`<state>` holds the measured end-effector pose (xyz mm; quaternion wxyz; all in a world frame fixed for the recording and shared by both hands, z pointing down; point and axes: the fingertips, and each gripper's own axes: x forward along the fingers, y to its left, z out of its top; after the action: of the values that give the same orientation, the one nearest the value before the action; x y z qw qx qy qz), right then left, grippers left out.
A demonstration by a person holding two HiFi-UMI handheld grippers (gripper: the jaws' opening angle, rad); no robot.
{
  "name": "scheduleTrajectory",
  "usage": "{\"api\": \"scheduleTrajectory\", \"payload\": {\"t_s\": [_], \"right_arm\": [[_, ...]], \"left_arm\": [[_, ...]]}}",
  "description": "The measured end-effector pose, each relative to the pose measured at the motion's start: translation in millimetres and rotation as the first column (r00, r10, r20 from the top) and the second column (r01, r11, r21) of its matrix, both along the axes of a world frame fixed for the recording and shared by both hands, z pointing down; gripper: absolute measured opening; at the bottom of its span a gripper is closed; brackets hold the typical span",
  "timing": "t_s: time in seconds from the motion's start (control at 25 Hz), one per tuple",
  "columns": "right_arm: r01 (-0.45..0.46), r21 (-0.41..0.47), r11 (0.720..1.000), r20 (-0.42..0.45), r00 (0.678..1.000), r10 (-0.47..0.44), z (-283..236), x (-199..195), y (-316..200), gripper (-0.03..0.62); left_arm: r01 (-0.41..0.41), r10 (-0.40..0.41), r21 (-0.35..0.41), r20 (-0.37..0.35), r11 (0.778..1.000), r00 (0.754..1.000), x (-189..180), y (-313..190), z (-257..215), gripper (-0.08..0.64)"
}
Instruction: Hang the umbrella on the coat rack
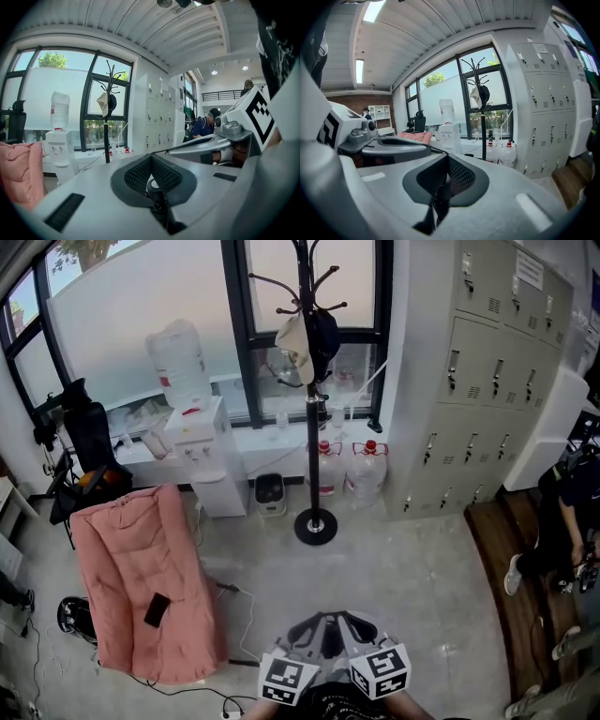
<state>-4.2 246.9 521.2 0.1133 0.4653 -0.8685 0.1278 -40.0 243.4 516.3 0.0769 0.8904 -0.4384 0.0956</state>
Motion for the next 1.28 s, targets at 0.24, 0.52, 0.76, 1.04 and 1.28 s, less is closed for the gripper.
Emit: {"api": "scheduleTrajectory", "payload": {"t_s": [0.24, 0.52, 0.76, 1.04, 1.28], "right_arm": [[0.002, 0.000, 1.000, -0.004, 1.000, -0.002, 2.5, 28.4, -28.9, 0.008], [0.003, 0.017, 1.000, -0.013, 1.000, -0.003, -0.3, 62.3, -67.1, 0.008], [0.015, 0.035, 0.999, -0.021, 1.000, -0.014, -3.0, 85.4, -94.7, 0.008], [0.030, 0.025, 0.999, 0.000, 1.000, -0.030, -1.4, 93.2, -109.5, 0.008], [0.046, 0.019, 0.999, 0.021, 0.999, -0.046, -2.4, 90.0, -120.3, 0.008]], "left_arm": [[-0.006, 0.006, 0.001, 0.002, 1.000, 1.000, 29.4, -32.3, 2.6, 0.010], [-0.001, 0.001, 0.013, -0.009, 1.000, 1.000, 63.5, -70.8, 2.2, 0.011], [0.014, -0.014, 0.027, -0.013, 1.000, 1.000, 86.0, -94.4, 0.6, 0.010], [0.032, -0.032, 0.026, 0.002, 0.999, 0.999, 93.4, -108.6, 0.1, 0.010], [0.065, -0.065, 0.017, 0.017, 0.998, 0.998, 86.9, -115.8, 2.1, 0.009]]}}
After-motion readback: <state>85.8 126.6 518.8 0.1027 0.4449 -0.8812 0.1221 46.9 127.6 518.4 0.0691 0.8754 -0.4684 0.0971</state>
